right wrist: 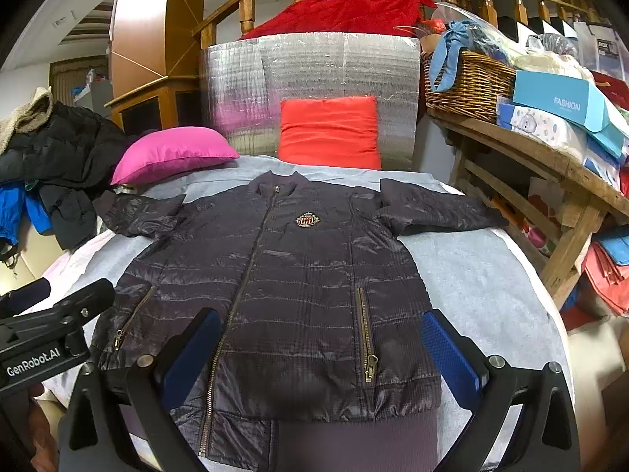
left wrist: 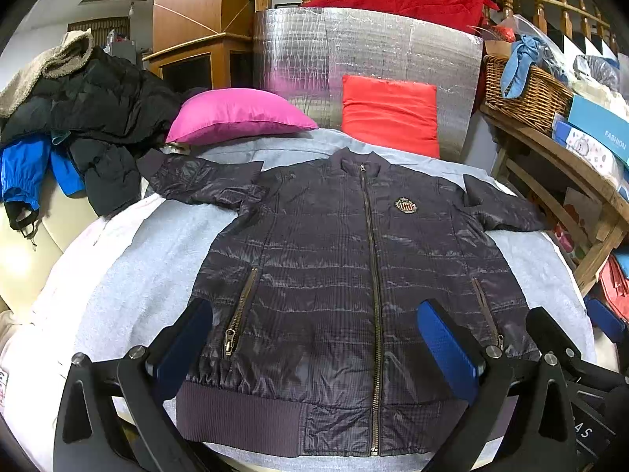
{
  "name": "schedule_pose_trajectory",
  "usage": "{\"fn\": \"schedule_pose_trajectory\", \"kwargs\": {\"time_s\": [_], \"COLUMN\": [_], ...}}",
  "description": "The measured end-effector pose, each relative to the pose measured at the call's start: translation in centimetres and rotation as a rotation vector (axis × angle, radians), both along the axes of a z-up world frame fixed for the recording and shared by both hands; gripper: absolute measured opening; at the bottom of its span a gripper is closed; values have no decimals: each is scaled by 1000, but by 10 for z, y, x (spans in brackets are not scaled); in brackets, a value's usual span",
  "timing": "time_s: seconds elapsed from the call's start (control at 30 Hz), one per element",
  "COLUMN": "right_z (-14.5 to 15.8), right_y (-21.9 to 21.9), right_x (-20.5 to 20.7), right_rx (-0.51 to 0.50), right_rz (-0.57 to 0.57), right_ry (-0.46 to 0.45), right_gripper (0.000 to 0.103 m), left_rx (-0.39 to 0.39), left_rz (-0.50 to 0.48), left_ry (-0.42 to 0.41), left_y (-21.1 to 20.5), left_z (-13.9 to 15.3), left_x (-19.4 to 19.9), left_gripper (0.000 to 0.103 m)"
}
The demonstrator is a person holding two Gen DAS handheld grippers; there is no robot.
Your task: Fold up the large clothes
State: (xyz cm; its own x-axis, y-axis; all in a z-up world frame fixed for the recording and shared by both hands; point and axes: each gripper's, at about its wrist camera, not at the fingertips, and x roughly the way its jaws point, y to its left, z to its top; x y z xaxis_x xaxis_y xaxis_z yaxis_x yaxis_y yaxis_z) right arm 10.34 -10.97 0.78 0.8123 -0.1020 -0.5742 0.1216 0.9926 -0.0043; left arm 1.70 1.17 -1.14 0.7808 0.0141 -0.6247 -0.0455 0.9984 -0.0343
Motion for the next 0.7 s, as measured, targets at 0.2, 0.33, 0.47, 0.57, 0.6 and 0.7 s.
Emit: {"fn": "schedule_pose_trajectory", "kwargs": {"time_s": [0.2, 0.33, 0.47, 0.57, 0.6, 0.7], "right_z": [3, 4, 4, 4, 3, -1], "right_y": [1, 2, 2, 1, 1, -3], "right_x": [-1, -1, -1, 0, 0, 2], "right_rx": [-1, -5, -4, -3, 0, 10], "right_rz": [-1, 0, 1, 3, 4, 6], "right_ry": [-9, -12, -13, -10, -7, 2], "right_gripper": [103, 103, 103, 103, 103, 103], "left_rx": [1, 2, 3, 4, 5, 8], "left_rz": [-3, -3, -3, -4, -4, -6], "left_ry": [-2, -6, -8, -4, 0, 12], "left_y": [-1, -1, -1, -1, -1, -2], "left_z": [0, 1, 2, 1, 0, -4], "left_x": [0, -1, -2, -2, -1, 3], "left_gripper": [103, 103, 103, 103, 103, 103]}}
